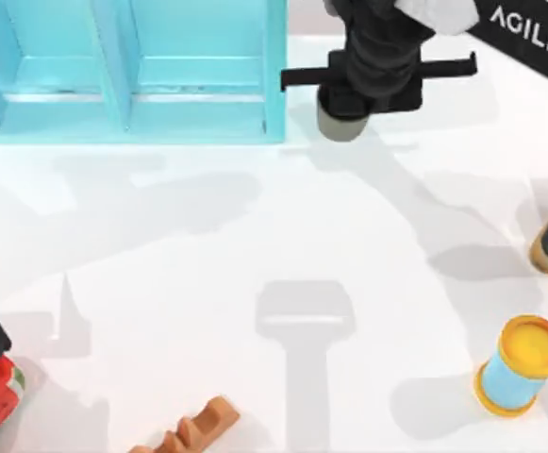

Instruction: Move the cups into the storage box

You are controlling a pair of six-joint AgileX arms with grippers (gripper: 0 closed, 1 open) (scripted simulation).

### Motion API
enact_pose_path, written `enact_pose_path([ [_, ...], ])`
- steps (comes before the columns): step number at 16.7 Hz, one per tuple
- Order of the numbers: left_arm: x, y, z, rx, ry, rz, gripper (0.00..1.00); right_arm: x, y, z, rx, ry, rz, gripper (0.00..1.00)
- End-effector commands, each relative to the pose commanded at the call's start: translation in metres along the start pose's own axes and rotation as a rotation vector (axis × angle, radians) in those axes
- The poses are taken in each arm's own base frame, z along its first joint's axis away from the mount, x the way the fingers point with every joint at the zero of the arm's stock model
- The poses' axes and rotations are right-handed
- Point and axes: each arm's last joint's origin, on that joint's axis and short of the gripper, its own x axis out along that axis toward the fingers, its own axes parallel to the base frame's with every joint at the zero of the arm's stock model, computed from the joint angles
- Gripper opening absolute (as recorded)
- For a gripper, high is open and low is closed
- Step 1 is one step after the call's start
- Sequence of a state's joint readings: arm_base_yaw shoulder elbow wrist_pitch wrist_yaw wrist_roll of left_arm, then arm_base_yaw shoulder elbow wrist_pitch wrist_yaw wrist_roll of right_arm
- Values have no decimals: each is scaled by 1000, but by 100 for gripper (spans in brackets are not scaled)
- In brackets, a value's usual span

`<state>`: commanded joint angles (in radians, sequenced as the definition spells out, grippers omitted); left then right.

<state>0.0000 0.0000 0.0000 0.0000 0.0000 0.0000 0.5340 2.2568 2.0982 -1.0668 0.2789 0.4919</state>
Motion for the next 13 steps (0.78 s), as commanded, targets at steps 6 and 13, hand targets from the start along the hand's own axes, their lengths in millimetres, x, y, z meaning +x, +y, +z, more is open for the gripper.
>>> enact_pose_path([
  [6,0,0,0,0,0,0,100,2,-213,19,-23,203,-82,0],
  [13,0,0,0,0,0,0,100,-47,-397,-64,-10,356,-11,0],
])
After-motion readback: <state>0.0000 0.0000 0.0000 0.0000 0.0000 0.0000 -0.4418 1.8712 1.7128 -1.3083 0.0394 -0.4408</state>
